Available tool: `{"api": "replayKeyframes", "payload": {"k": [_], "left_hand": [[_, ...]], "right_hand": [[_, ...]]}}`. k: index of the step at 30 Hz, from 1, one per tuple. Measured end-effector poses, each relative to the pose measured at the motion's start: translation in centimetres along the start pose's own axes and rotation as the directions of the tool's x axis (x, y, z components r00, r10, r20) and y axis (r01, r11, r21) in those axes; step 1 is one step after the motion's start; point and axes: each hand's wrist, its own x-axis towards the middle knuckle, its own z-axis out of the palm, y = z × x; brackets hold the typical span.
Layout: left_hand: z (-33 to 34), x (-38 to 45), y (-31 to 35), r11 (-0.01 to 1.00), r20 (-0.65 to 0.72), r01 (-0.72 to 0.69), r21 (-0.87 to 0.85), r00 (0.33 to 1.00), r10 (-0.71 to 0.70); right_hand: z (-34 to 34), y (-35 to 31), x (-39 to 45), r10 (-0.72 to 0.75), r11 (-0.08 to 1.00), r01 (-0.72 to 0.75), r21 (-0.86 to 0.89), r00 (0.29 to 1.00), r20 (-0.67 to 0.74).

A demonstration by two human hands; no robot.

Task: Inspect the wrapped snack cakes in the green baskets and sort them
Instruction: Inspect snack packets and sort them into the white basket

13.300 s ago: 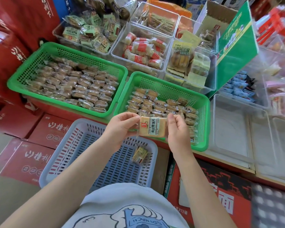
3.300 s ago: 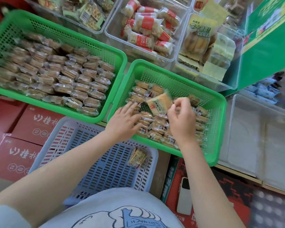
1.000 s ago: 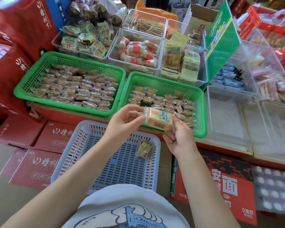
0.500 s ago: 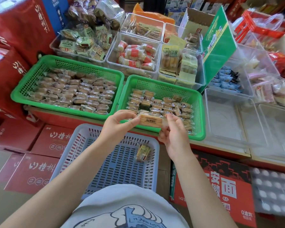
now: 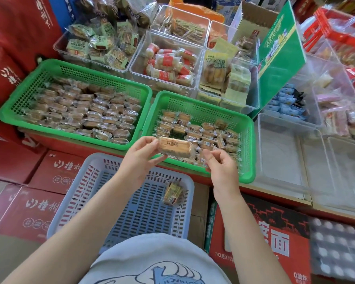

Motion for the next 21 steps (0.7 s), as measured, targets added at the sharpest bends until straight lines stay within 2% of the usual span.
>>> {"api": "replayKeyframes", "payload": {"k": [2, 4, 6, 8, 12, 15, 17, 19, 21], "left_hand": [[-0.2, 1.1, 0.3, 1.0, -0.056, 0.005, 0.005, 0.998, -0.005], [-0.2, 2.3, 0.4, 0.998, -0.095, 0.024, 0.055, 0.995, -0.019], [0.0, 3.5, 0.3, 0.997, -0.104, 0.065, 0.045, 0.993, -0.06], [0.5, 4.8, 0.1, 0.995, -0.099, 0.097, 0.01, 0.99, -0.096], [0.7, 7.8, -0.2, 0.983, -0.176, 0.166, 0.076, 0.973, -0.151], [0.3, 10.3, -0.9, 0.929, -0.226, 0.172, 0.328, 0.969, -0.1], [0.2, 11.7, -1.7, 0.792, -0.146, 0.074, 0.606, 0.989, 0.02], [0.0, 13.1, -2.8, 0.539, 0.004, -0.061, 0.84, 0.994, 0.107], [-0.4, 14.4, -4.0, 0.243, 0.143, -0.167, 0.955, 0.983, 0.113]], "right_hand": [[-0.5, 0.4, 1.3, 0.005, 0.999, -0.002, -0.049, 0.998, 0.056], [-0.5, 0.5, 2.5, -0.024, 0.994, 0.046, -0.098, 0.977, 0.212], [0.2, 0.4, 3.6, -0.056, 0.964, 0.145, -0.224, 0.931, 0.361], [1.3, 0.4, 5.0, -0.098, 0.903, 0.264, -0.338, 0.895, 0.435], [2.6, 1.7, 8.6, -0.181, 0.822, 0.367, -0.435, 0.893, 0.413], [3.2, 2.7, 11.5, -0.167, 0.79, 0.333, -0.514, 0.925, 0.342], [3.6, 3.4, 13.3, -0.169, 0.773, 0.297, -0.561, 0.948, 0.269], [4.0, 4.1, 15.0, -0.175, 0.766, 0.28, -0.579, 0.957, 0.231], [4.5, 4.7, 16.2, -0.167, 0.754, 0.277, -0.595, 0.958, 0.234]]}}
